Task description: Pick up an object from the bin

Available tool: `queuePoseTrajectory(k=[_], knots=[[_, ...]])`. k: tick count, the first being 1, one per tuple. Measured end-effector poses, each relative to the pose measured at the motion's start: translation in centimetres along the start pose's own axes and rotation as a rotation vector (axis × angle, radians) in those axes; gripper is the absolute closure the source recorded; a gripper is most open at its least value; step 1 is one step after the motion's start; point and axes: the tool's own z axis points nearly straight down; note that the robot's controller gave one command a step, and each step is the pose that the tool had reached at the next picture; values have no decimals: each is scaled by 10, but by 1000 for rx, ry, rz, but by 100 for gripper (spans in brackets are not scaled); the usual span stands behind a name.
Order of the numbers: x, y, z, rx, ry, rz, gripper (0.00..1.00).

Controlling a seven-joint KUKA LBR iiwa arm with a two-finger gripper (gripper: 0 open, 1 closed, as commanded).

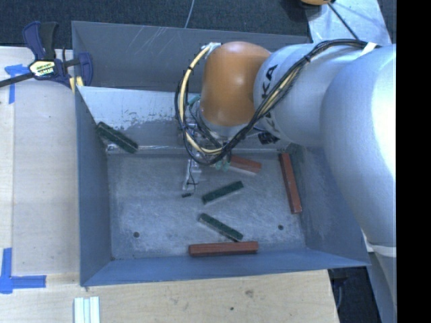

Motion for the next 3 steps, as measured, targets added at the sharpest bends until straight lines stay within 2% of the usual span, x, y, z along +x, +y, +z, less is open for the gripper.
queuePoseTrajectory(k=[1,2,3], knots=[[70,-42,18,1,4,53,0],[5,-57,27,-2,-3,226,100],[5,-57,27,-2,-3,227,100]])
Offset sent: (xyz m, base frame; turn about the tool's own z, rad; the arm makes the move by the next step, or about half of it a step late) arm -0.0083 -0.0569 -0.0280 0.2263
